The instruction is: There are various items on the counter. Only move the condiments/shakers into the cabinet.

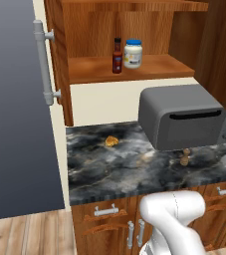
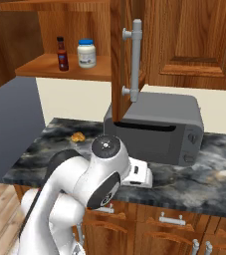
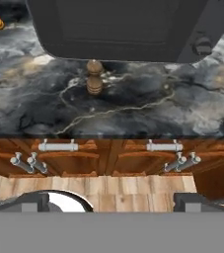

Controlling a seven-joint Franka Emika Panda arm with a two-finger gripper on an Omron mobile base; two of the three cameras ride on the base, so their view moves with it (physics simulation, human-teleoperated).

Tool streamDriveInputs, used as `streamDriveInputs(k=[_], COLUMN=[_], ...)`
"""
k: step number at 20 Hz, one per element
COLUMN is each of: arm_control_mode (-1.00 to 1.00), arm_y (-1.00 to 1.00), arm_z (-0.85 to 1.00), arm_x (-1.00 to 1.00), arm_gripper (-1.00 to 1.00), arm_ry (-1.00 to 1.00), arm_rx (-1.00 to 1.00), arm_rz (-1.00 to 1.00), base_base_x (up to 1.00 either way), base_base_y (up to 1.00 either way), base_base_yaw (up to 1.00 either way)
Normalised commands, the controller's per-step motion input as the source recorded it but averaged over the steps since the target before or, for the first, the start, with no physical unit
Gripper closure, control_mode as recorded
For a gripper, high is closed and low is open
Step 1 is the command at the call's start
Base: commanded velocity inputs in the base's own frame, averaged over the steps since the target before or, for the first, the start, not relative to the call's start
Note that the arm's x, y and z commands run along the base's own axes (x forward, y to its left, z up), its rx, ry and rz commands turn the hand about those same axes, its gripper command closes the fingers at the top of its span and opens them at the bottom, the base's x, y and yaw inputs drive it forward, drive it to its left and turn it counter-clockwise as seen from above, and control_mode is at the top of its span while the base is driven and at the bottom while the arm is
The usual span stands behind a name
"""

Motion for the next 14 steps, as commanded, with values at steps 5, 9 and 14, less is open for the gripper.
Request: streamDriveInputs(k=[5,9,14], arm_control_mode=[-1.00,-1.00,-1.00], arm_y=[-0.47,-0.11,0.02], arm_z=[-0.31,-0.30,-0.30], arm_x=[0.35,0.42,0.65], arm_gripper=[-1.00,-1.00,-1.00], arm_ry=[-0.13,-0.27,-0.18], arm_rx=[0.30,0.31,0.29], arm_rz=[0.41,0.45,0.34], base_base_x=[0.00,0.00,0.00], base_base_y=[0.00,0.00,0.00], base_base_yaw=[0.00,0.00,0.00])
